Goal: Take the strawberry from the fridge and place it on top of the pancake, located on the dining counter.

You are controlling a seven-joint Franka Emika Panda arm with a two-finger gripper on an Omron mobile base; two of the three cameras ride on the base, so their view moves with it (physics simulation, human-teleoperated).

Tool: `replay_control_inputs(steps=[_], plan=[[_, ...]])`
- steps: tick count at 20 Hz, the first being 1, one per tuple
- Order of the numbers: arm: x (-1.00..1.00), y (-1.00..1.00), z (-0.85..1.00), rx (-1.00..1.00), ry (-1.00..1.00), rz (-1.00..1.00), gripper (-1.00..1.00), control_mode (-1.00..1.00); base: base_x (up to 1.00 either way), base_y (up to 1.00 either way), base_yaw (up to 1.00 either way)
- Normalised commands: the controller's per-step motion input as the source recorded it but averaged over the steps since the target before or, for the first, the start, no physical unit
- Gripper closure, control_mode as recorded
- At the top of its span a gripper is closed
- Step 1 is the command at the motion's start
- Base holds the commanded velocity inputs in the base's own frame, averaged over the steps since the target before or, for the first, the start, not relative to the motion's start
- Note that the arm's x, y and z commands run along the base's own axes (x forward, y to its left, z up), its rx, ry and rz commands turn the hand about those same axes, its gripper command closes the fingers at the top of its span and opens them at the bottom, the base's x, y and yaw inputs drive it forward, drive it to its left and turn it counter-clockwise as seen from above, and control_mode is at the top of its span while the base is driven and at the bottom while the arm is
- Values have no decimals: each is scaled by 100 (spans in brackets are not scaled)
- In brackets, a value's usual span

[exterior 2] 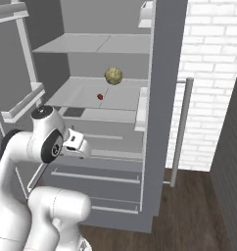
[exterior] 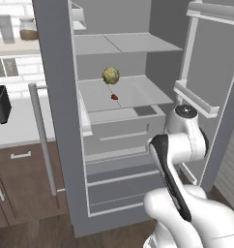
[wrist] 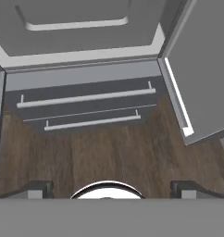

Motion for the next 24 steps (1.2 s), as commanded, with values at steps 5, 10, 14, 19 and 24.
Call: replay_control_inputs(steps=[5,10,14,19,24], plan=[[-62,3,10,5,2,0,-100,-100,0,0,0],[-54,20,0,-5,-2,4,-100,-100,0,0,0],[-1,3,0,0,0,0,-100,-100,0,0,0],[0,0,0,0,0,0,-100,-100,0,0,0],[0,5,0,0,-1,3,-100,-100,0,0,0]])
